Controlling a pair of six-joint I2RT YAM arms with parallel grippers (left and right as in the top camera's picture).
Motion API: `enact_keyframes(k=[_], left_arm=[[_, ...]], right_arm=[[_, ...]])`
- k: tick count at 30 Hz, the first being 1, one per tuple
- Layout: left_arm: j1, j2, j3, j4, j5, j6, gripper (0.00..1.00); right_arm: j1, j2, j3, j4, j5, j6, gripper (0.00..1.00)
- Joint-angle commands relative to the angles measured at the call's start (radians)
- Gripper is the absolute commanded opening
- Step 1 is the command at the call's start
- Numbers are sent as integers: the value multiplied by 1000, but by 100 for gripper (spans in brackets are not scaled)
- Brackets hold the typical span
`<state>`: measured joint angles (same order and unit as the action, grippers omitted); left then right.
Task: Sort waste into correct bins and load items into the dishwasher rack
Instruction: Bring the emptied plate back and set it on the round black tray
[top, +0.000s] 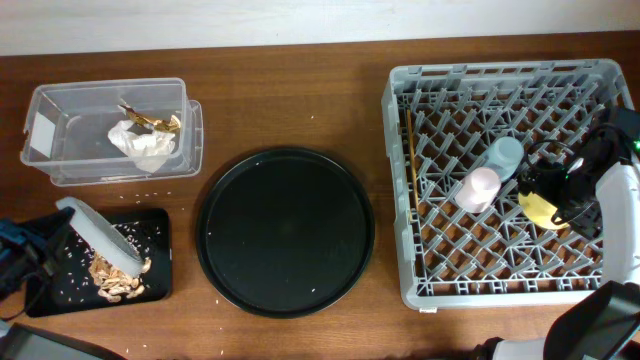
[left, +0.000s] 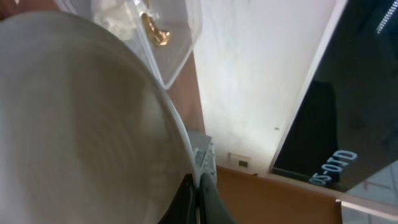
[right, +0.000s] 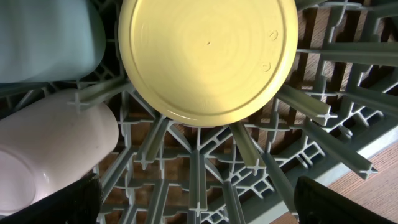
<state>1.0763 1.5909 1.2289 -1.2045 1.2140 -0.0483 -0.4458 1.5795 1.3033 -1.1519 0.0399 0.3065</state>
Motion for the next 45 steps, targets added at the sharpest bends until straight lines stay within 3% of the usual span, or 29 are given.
enact_keyframes(k=[1,4,6,7,9,12,16,21,26,27,30,31,32,34,35,36,38,45], left_arm=[[7,-21,-5,-21,40,42,1],[7,-21,-5,9,29,79,1],[6,-21,-5,-111,31,118,1],[6,-21,-5,-169,58,198,1],[3,-21,-5,-182,62,211,1],[-50,-40,-5,-393,77,458,1],[-172,-71,-5,-447,48,486,1],[-467,-145,-5,-450,35,515,1],[-864,-185,-5,-379,50,507,1],[-999,-183,-5,-244,33,400,1],[-1183,-183,-5,39,-204,13,1],[-1242,-183,-5,120,-366,-132,1],[-1369,-183,-5,207,-669,-327,1],[-1493,-182,-5,260,-947,-447,1],[-1612,-175,-5,304,-1192,-536,1],[-1680,-163,-5,323,-1347,-575,1],[-1759,-134,-5,337,-1483,-639,1],[-1878,48,-5,424,-1487,-648,1]], right_arm=[[-7,4,-2,0,1,2,99],[-7,4,-2,0,2,2,99],[-7,4,-2,0,2,2,99],[-7,4,-2,0,1,2,99],[-7,3,-2,0,2,1,99],[-7,4,-2,0,2,2,99],[-7,4,-2,0,2,2,99],[-7,4,-2,0,1,2,99],[-7,4,-2,0,2,2,99],[-7,4,-2,0,2,2,99],[-7,4,-2,0,2,2,99],[-7,4,-2,0,2,2,99],[-7,4,-2,0,2,1,99],[-7,4,-2,0,2,2,99],[-7,4,-2,0,2,2,99],[-7,4,-2,0,2,2,99],[-7,4,-2,0,2,1,99],[-7,3,-2,0,2,2,99]])
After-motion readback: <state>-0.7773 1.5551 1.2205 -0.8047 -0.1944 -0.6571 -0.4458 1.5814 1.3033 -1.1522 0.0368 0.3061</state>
